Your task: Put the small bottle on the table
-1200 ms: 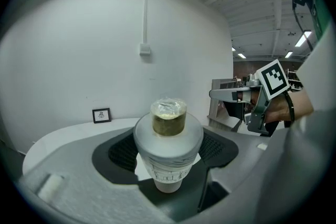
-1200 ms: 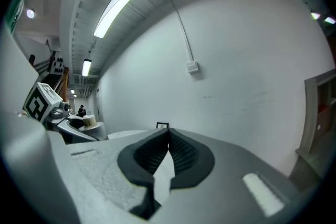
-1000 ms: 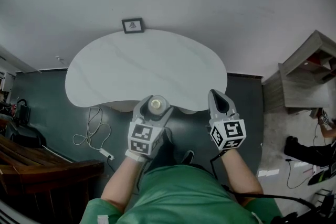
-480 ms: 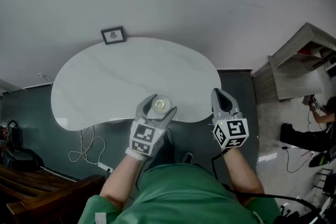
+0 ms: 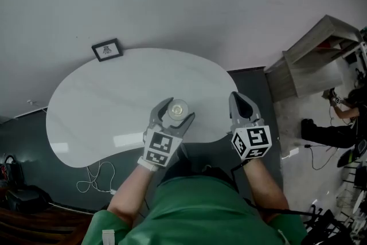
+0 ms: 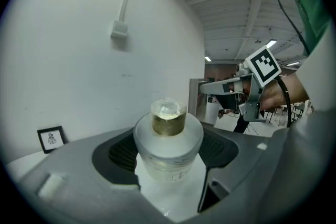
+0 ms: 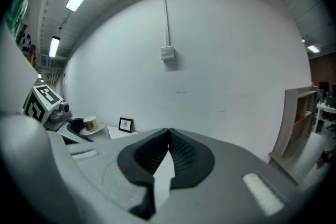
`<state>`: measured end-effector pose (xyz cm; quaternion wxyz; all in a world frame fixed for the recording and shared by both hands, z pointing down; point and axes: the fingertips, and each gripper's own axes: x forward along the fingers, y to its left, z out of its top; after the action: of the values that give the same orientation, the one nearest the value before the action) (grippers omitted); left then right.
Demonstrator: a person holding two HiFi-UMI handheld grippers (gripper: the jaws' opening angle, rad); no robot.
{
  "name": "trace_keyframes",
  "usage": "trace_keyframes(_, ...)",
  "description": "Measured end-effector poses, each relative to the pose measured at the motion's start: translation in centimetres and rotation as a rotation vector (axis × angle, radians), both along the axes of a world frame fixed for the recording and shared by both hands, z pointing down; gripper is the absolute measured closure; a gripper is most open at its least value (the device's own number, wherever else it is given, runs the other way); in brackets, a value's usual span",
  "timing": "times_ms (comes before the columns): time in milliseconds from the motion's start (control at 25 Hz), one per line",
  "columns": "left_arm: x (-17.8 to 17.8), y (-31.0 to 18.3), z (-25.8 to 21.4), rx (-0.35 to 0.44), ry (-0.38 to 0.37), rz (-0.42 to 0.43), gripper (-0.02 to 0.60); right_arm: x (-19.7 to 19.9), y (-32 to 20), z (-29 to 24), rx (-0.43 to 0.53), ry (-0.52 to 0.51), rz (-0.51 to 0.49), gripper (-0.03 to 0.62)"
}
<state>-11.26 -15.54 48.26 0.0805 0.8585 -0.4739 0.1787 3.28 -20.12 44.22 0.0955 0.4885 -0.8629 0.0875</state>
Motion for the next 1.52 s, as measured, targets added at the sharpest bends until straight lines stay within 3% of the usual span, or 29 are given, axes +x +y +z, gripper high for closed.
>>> trace_keyframes(280, 1.1, -2.3, 1.7, -0.032, -0.018, 0.071, 0.238, 0.0, -1.7, 0.8, -0.021, 0.002, 0.034, 0.599)
trace_keyframes(760, 4.4, -5.4, 4.5, -0.046, -0.056, 0.034, 0.238, 2.3, -5.1, 4.3, -0.096, -0.031, -0.014, 0.599)
trace_keyframes(1000, 6.4, -6.2, 7.1, -0.067, -0.076, 0.059, 0.238, 2.8, -5.7, 5.8, -0.125, -0.022, -0.037, 0.599)
trace_keyframes(1520, 7.2, -9.4, 12.2, -0.122, -0.081, 0.031, 0.238, 4.2, -7.2, 7.6, -0.160, 0.007, -0.027, 0.599)
